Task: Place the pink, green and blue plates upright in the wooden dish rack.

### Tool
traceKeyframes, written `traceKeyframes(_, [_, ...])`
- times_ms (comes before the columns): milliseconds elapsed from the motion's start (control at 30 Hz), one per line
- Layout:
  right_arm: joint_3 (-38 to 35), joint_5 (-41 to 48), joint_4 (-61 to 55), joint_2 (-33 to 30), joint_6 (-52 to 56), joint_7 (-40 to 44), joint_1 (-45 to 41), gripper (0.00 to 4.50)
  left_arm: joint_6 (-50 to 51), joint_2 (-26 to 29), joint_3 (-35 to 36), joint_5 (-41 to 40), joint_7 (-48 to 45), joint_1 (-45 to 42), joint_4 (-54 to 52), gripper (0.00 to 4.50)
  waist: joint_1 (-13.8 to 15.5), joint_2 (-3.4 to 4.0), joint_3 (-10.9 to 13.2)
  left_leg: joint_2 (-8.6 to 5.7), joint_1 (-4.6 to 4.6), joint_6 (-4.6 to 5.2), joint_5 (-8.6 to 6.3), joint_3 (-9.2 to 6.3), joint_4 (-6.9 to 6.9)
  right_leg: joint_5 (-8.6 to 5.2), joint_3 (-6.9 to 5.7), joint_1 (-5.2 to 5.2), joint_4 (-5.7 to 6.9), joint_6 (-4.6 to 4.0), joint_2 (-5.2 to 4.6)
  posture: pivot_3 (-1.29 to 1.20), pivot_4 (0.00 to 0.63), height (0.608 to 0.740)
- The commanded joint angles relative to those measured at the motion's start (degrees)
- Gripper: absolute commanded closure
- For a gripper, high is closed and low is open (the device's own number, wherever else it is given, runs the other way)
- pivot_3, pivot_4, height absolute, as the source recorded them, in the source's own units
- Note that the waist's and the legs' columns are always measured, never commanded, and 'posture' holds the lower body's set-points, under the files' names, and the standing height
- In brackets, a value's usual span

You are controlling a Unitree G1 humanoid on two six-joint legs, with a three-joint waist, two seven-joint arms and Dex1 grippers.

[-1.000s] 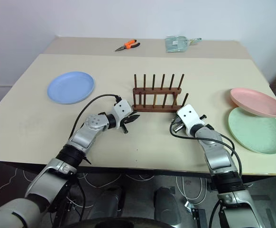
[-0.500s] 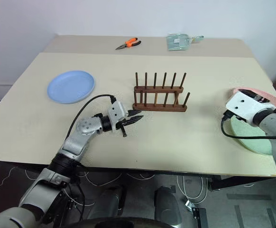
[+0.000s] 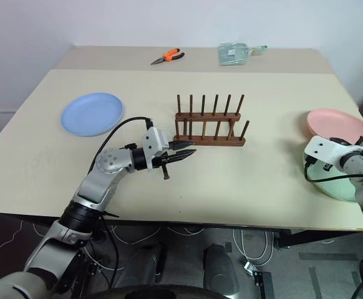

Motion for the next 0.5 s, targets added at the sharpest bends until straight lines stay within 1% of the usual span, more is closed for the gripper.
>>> traceKeyframes(33, [-1.6, -0.5, -3.6, -1.6, -0.9, -2.7, -0.6, 4.45, 0.3, 0.8, 1.7, 0.0, 1.2, 0.7, -2.9, 3.67, 0.0, 0.01, 0.0, 0.0, 0.0, 0.0, 0.0, 0.0, 0.0, 0.0, 0.0, 0.0, 0.01, 0.0, 0.0, 0.0, 0.15, 0.74])
traceKeyframes(133, [-5.5, 1.1, -12.6, -2.8, -1.4, -4.1, -0.4, 4.45, -0.7, 1.6, 3.8, 0.8, 3.6, 0.9, -2.2, 3.67, -0.1, 0.1, 0.1, 0.0, 0.0, 0.0, 0.0, 0.0, 0.01, 0.0, 0.01, -0.01, 0.02, 0.0, 0.0, 0.0, 0.15, 0.74])
traceKeyframes(200, [-9.9, 8.1, -22.2, 0.0, -1.0, -1.4, -0.9, 4.45, -2.8, 1.8, 5.9, 2.2, 7.2, 0.3, -0.1, 3.67, -0.3, 0.3, 0.2, 0.0, -0.01, 0.0, 0.0, 0.01, 0.01, 0.01, 0.02, -0.05, 0.05, 0.03, 0.0, 0.0, 0.15, 0.74])
traceKeyframes(267, [-14.3, 23.6, -35.0, 7.3, 7.0, 4.2, -1.6, 4.45, -7.2, 1.6, 8.3, 4.6, 12.2, -0.7, 3.5, 3.67, -0.4, 0.19, 0.3, 0.02, 0.01, 0.0, 0.0, 0.01, 0.01, 0.06, 0.05, -0.07, 0.09, 0.13, 0.02, 0.0, 0.15, 0.74])
traceKeyframes(333, [-18.4, 43.7, -48.0, 16.2, 20.2, 6.0, -2.5, 4.45, -8.9, 0.9, 10.8, 4.0, 14.8, -1.6, 6.1, 3.67, -0.3, 0.02, 0.4, 0.17, 0.05, 0.0, 0.0, -0.1, 0.01, 0.08, 0.04, 0.0, 0.08, 0.16, 0.21, 0.0, 0.15, 0.74])
traceKeyframes(433, [-23.2, 64.5, -57.8, 25.2, 33.8, 2.5, -3.5, 4.45, -10.3, 0.5, 12.5, 2.8, 15.5, -2.4, 7.8, 3.67, 0.5, -0.03, 0.4, 0.14, -0.04, 0.0, 0.0, -0.31, 0.0, 0.09, -0.04, 0.0, 0.08, 0.15, 0.23, 0.0, 0.15, 0.74])
traceKeyframes(500, [-24.7, 72.5, -61.0, 28.6, 38.8, -0.7, -3.6, 4.45, -9.7, 0.1, 13.0, 1.7, 15.2, -2.7, 8.0, 3.67, 1.4, -0.05, 0.4, 0.07, -0.25, 0.0, 0.0, -0.45, 0.07, 0.09, -0.17, -0.02, 0.01, 0.15, 0.14, 0.0, 0.15, 0.74])
